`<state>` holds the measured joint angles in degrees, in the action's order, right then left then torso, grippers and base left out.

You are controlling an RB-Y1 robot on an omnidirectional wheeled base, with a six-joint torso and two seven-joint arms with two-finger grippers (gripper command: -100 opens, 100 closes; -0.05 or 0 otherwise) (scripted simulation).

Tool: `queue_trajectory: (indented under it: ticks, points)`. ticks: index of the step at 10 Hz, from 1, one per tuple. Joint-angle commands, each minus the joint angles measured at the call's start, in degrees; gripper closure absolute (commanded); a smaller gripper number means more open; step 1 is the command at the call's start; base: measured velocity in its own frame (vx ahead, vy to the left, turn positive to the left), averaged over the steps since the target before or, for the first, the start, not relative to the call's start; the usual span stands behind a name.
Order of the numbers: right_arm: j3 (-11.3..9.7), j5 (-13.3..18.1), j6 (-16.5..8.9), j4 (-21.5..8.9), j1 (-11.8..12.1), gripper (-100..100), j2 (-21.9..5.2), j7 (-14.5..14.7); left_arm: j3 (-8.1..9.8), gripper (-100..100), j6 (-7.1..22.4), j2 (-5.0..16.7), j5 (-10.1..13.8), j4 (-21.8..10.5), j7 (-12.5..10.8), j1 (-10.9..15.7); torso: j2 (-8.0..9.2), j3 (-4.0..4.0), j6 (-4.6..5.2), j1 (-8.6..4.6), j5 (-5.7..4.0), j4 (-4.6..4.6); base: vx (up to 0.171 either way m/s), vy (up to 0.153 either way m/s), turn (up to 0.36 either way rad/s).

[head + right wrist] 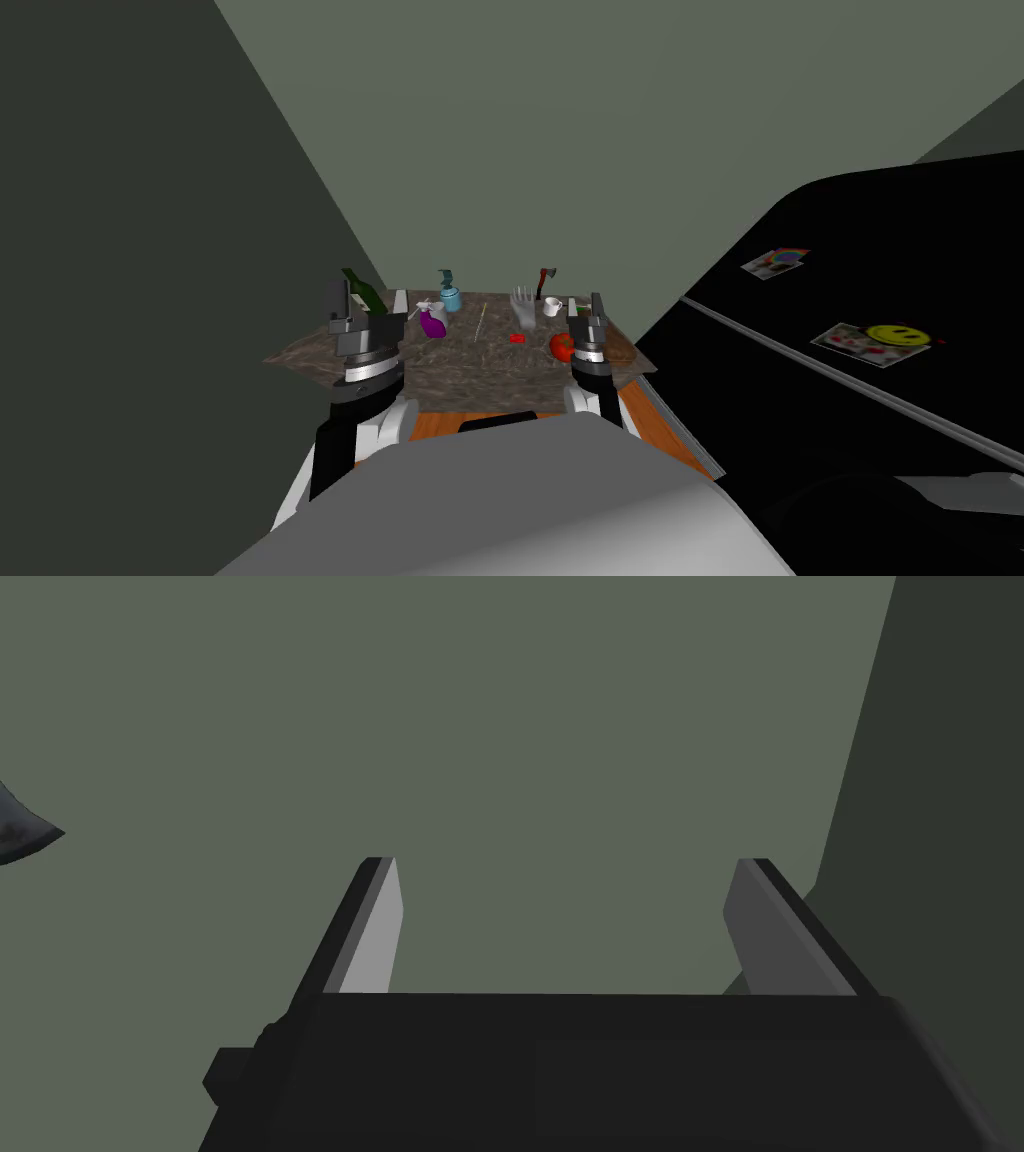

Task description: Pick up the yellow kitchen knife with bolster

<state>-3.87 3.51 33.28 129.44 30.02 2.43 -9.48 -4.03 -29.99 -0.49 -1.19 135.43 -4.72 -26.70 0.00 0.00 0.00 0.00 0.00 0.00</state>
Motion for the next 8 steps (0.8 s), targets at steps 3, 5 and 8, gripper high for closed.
queue_trajectory:
  ticks: [3, 5, 8]
  points:
    - [0.00, 0.00, 0.00, 0.00, -0.02, 0, 0.00, 0.00, 0.78, -100, -1.55, 4.75, -0.76, -0.72, 0.41, -3.15, 0.45, 0.25, 0.00, 0.21, 0.04, 0.09, -0.129, 0.057, -0.069]
    - [0.01, 0.00, -0.01, 0.00, -0.03, 0, -0.01, 0.00, 1.83, -100, -3.05, 7.88, -1.75, -1.66, 1.10, -6.51, 0.76, 0.44, 0.00, 0.42, 0.09, 0.17, -0.200, 0.098, -0.122]
    - [0.01, 0.00, -0.01, -0.01, -0.01, 0, -0.01, 0.00, 3.41, -100, -4.83, 11.13, -3.21, -3.06, 2.26, -10.44, 0.57, 0.35, -0.01, 0.42, 0.10, 0.15, -0.137, 0.092, -0.116]
